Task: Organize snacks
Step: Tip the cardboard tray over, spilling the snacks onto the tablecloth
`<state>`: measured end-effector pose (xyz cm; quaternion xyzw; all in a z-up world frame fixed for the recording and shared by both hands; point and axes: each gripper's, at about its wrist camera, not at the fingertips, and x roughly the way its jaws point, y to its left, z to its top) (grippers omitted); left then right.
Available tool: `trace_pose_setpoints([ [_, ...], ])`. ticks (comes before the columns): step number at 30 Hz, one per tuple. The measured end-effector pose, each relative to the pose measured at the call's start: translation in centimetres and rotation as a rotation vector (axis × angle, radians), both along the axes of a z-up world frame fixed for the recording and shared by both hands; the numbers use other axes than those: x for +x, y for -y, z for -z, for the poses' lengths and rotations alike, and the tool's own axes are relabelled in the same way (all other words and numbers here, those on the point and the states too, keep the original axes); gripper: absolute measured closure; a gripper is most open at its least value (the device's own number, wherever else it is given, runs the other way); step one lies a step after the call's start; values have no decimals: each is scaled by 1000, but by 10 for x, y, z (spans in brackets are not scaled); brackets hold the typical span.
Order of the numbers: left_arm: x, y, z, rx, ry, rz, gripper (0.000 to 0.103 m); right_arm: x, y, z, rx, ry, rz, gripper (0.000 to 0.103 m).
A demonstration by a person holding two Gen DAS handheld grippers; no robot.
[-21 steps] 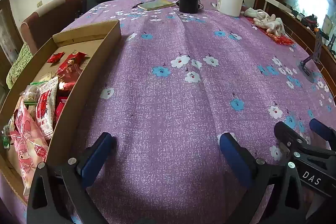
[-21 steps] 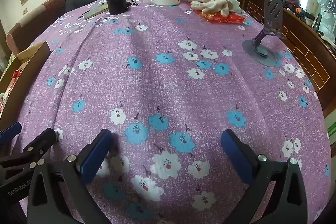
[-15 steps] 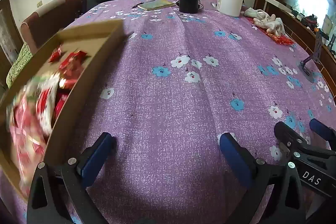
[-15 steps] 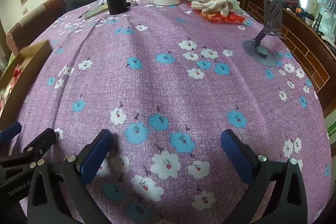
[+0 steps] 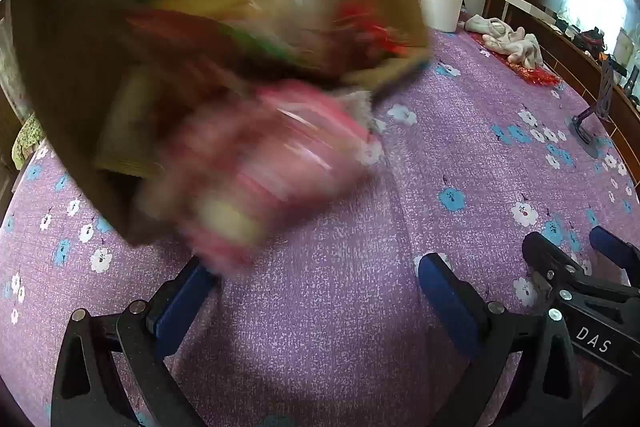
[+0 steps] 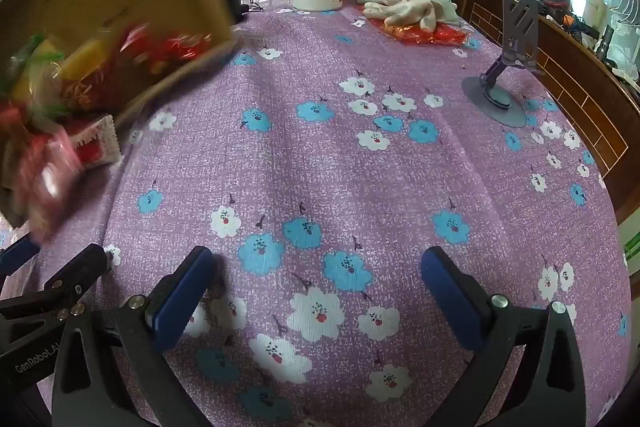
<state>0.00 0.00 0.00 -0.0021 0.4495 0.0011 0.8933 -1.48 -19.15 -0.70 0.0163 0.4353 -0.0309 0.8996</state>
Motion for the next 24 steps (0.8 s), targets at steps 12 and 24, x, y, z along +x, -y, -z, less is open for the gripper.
trace_pose_setpoints([
  [12,-3,-2,0,0,0,0,0,0,-1,1,-1,0,0,0],
  [24,1,2,1,0,0,0,0,0,1,1,-1,0,0,0],
])
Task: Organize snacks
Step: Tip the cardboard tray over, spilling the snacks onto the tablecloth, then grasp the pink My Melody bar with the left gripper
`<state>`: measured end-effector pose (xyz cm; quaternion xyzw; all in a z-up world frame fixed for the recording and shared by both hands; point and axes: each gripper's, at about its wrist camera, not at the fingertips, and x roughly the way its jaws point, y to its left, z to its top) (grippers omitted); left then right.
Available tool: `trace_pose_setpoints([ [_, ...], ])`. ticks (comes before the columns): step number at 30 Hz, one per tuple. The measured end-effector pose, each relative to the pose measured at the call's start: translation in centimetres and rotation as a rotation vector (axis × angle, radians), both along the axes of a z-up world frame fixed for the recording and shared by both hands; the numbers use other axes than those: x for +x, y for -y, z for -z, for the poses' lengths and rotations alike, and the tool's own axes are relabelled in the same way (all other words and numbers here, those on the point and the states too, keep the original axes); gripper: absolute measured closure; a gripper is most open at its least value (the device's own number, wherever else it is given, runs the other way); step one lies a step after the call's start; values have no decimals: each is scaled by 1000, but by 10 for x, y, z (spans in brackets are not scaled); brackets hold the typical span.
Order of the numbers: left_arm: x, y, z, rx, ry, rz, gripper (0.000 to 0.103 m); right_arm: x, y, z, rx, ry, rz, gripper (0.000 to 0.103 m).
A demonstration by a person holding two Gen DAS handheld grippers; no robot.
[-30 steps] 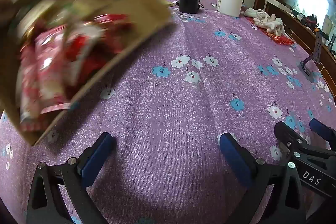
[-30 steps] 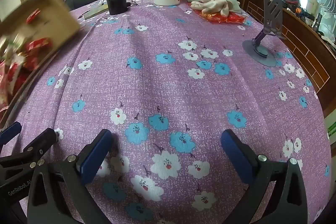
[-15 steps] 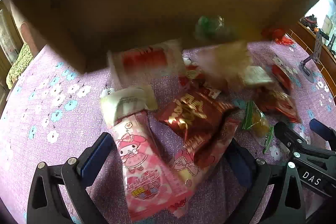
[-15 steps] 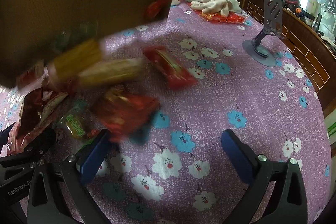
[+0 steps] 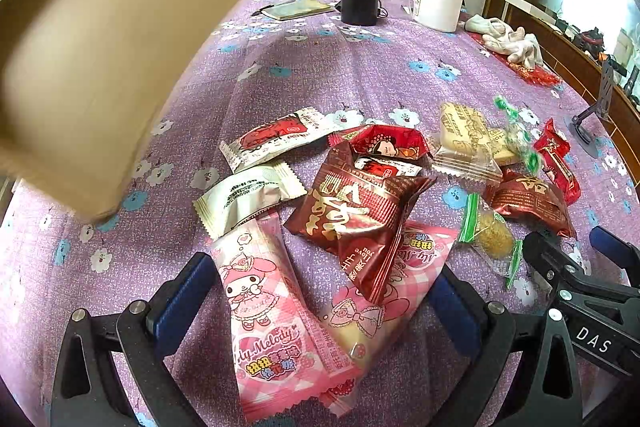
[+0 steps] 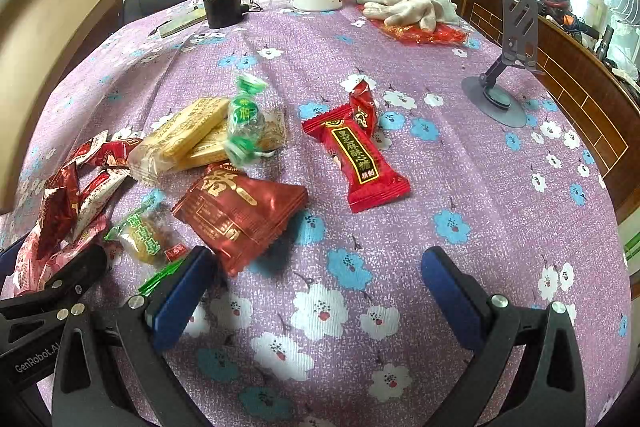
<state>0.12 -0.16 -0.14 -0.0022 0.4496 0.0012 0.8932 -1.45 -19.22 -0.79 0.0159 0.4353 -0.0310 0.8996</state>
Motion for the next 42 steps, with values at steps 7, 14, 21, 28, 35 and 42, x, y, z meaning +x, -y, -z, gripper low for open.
trace_pose_setpoints([
  [7,0,0,0,0,0,0,0,0,-1,-1,0,0,0,0],
  [14,0,0,0,0,0,0,0,0,0,0,0,0,0,0],
  [21,0,0,0,0,0,0,0,0,0,0,0,-1,0,0],
  [28,2,1,-1,0,-1,-2,0,0,0,-1,0,-3,1,0],
  [35,-11,-8,-8,-46,-49,158,0,-1,1,-3,0,-37,-76,0],
  [42,-45,-35,-22,-134,-30,272,1,-28,14,-16,87,-1,-160,0],
])
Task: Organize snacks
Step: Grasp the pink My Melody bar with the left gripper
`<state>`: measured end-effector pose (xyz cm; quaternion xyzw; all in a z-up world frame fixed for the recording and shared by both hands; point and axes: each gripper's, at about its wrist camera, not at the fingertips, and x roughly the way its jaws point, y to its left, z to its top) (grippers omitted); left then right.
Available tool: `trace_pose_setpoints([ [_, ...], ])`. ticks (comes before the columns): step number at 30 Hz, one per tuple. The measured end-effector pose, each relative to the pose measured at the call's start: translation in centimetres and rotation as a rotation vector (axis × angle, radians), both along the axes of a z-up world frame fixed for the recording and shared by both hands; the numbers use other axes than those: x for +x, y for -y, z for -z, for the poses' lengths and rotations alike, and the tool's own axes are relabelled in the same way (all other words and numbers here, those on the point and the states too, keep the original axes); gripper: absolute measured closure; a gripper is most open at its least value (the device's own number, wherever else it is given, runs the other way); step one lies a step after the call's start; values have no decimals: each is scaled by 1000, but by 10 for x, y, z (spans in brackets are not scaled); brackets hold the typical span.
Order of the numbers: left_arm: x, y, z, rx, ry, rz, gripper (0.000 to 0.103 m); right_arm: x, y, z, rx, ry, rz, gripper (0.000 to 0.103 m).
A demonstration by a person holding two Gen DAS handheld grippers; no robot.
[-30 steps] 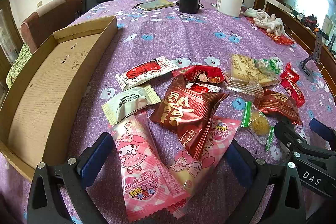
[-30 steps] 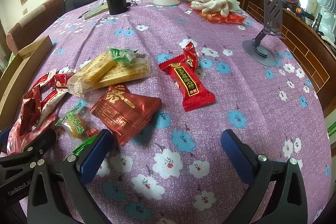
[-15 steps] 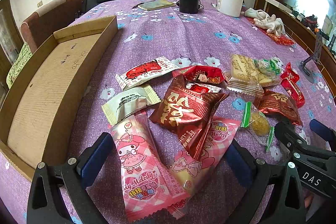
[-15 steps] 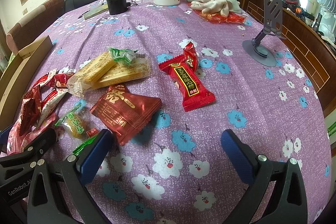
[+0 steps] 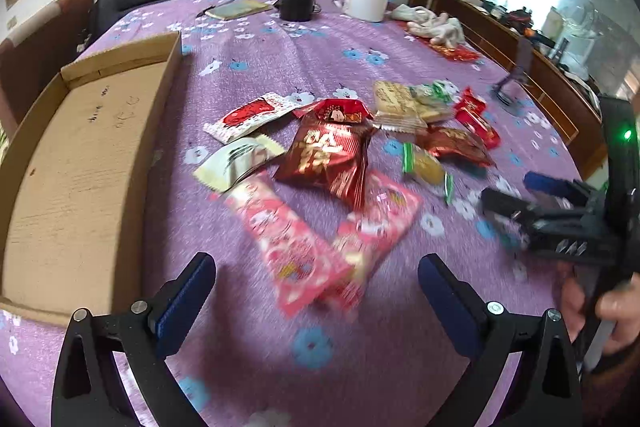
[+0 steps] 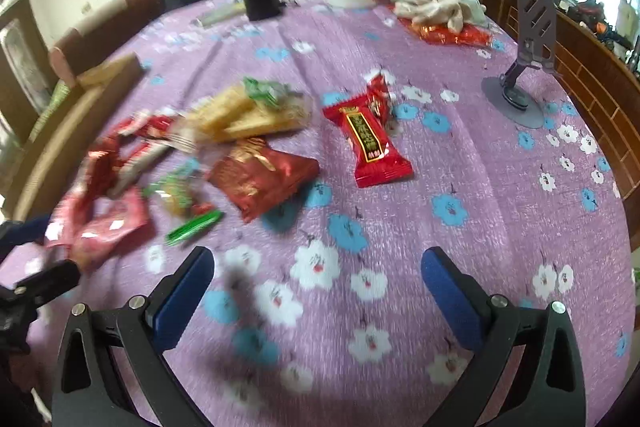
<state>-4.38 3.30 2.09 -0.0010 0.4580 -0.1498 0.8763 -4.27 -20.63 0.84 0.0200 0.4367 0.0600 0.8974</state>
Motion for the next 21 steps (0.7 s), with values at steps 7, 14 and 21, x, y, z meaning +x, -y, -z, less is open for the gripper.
trace_pose_setpoints([
  [7,-9,-8,-7,-21,33,39,13,-30,-3,-30,91,71,-94,0],
  [14,7,-26,-6,-93,-35,-38,33,-44,-16,-48,110,126,-139,11],
  [21,30,-23,-9,-100,-60,-108,35,-49,-20,-51,99,147,-162,11],
])
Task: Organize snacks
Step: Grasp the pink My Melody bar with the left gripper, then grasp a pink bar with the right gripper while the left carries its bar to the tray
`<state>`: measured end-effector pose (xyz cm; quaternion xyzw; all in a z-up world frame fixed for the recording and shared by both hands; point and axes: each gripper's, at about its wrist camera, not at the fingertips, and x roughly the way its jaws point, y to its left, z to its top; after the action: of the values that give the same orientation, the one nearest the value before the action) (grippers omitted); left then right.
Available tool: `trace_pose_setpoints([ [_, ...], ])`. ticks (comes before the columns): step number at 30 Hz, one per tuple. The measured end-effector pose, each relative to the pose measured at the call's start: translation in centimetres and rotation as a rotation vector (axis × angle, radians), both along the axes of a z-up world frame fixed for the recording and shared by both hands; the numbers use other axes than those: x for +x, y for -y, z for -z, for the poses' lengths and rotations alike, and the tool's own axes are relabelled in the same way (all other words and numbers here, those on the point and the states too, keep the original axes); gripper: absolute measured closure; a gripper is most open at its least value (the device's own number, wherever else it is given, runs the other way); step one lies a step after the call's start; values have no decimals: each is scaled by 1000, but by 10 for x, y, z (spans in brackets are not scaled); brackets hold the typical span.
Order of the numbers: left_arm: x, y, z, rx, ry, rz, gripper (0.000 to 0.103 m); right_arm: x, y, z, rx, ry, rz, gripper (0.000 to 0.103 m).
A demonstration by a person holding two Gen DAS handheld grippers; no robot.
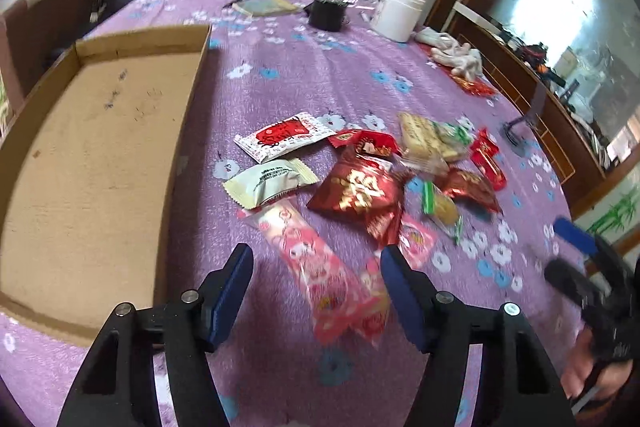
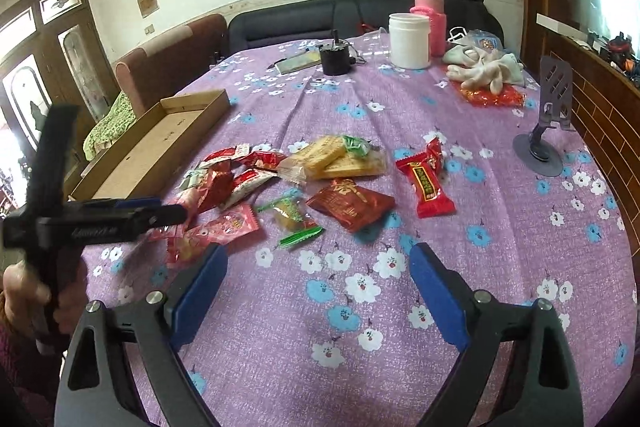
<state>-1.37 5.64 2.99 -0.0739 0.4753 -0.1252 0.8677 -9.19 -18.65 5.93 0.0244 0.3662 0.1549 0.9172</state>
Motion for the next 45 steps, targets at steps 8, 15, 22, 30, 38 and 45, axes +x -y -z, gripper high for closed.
trace_pose_setpoints([
  [8,6,18,2,158,52,-3,75,-1,3,-4,56,-20,-22,14],
  [15,12,19,12,151,2,16,74,4,-1,-2,100,-51,-31,14],
  [22,1,15,5,93,46,40,76,7,-18,-2,83,-74,-85,14],
  [30,-24,-16,-21,15,111,26,76,38,-64,7,40,-208,-284,33],
  [38,-35,-47,-34,-7,149,-38,76,59,-128,7,1,-244,-418,41],
  [45,-39,-52,-35,-15,163,-41,76,94,-124,36,-20,-362,-382,41],
])
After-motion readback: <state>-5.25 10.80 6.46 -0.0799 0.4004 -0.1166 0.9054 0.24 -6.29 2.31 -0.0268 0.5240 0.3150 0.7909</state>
